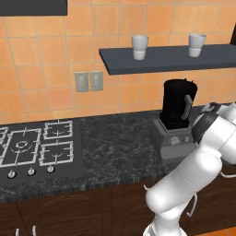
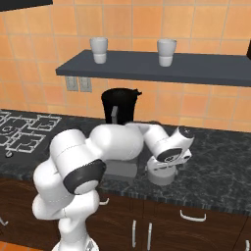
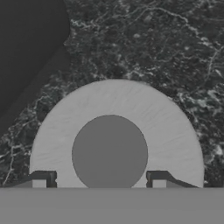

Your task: Close the lid blender by securely placing the lid on top.

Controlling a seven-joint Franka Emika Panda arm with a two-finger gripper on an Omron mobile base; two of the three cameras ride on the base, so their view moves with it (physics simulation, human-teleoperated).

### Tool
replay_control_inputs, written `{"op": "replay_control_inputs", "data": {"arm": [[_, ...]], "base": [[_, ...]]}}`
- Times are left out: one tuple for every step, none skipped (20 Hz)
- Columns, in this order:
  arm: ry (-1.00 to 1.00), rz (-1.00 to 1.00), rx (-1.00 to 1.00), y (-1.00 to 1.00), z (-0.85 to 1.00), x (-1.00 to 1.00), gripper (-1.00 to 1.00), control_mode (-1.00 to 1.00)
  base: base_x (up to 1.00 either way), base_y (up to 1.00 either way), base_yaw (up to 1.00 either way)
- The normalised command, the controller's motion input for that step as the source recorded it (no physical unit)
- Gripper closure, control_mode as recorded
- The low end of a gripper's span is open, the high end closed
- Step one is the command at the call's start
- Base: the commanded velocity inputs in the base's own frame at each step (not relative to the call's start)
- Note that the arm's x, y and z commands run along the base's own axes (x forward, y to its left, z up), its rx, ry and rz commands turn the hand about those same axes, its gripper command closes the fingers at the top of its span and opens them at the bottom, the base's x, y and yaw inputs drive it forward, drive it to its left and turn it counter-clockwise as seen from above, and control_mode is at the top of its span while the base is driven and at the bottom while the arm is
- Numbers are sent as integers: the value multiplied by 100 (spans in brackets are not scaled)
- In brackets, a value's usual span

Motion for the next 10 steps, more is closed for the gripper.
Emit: {"op": "replay_control_inputs", "data": {"arm": [[0, 2, 0, -2, -15, 23, -100, -100], [0, 2, 0, 0, -17, 23, -100, -100], [0, 1, 0, 0, -19, 22, -100, -100], [0, 0, 0, 0, -21, 20, -100, -100], [0, 0, 0, 0, -21, 16, -100, -100], [-2, 0, 0, 2, -24, 13, -100, -100], [-5, 0, 0, 6, -21, 9, -100, -100], [-8, 0, 0, 16, -21, 4, -100, -100], [-9, 0, 0, 19, -19, 1, -100, -100], [-10, 0, 0, 21, -17, 0, -100, -100]], "base": [[0, 0, 0], [0, 0, 0], [0, 0, 0], [0, 0, 0], [0, 0, 0], [0, 0, 0], [0, 0, 0], [0, 0, 0], [0, 0, 0], [0, 0, 0]]}}
